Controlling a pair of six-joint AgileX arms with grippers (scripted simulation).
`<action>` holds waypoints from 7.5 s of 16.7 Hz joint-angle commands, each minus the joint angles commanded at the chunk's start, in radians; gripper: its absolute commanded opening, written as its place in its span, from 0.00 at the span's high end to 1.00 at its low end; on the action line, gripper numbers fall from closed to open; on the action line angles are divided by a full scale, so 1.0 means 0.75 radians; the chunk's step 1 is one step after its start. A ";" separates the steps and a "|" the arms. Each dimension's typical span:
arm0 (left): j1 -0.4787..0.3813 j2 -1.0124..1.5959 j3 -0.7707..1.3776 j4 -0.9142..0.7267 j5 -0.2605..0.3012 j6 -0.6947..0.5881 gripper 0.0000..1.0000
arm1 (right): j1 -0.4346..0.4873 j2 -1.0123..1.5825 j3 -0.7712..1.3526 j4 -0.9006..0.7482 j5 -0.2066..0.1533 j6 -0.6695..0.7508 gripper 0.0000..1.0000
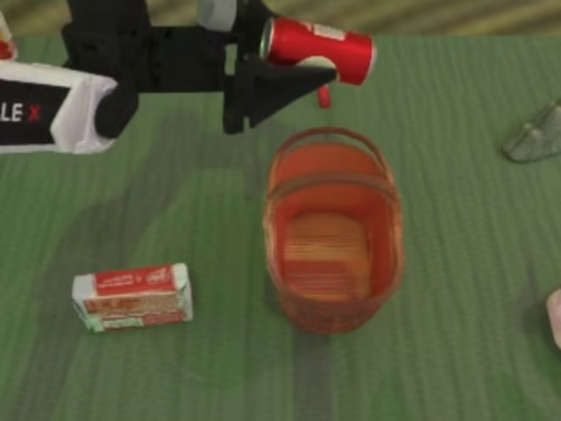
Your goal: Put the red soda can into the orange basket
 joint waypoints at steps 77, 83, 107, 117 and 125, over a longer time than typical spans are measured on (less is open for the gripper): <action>0.470 -2.680 -1.644 -0.973 -1.673 -0.063 0.00 | 0.924 3.017 2.948 -2.023 0.006 -1.348 0.00; 0.470 -2.680 -1.644 -0.973 -1.673 -0.063 0.00 | 0.925 3.006 2.894 -1.980 0.006 -1.347 0.00; 0.470 -2.680 -1.644 -0.973 -1.673 -0.063 0.00 | 0.925 3.006 2.894 -1.980 0.006 -1.347 1.00; 0.470 -2.680 -1.644 -0.973 -1.673 -0.063 0.00 | 0.925 3.006 2.894 -1.980 0.006 -1.347 1.00; 0.470 -2.680 -1.644 -0.973 -1.673 -0.063 0.00 | 0.925 3.006 2.894 -1.980 0.006 -1.347 1.00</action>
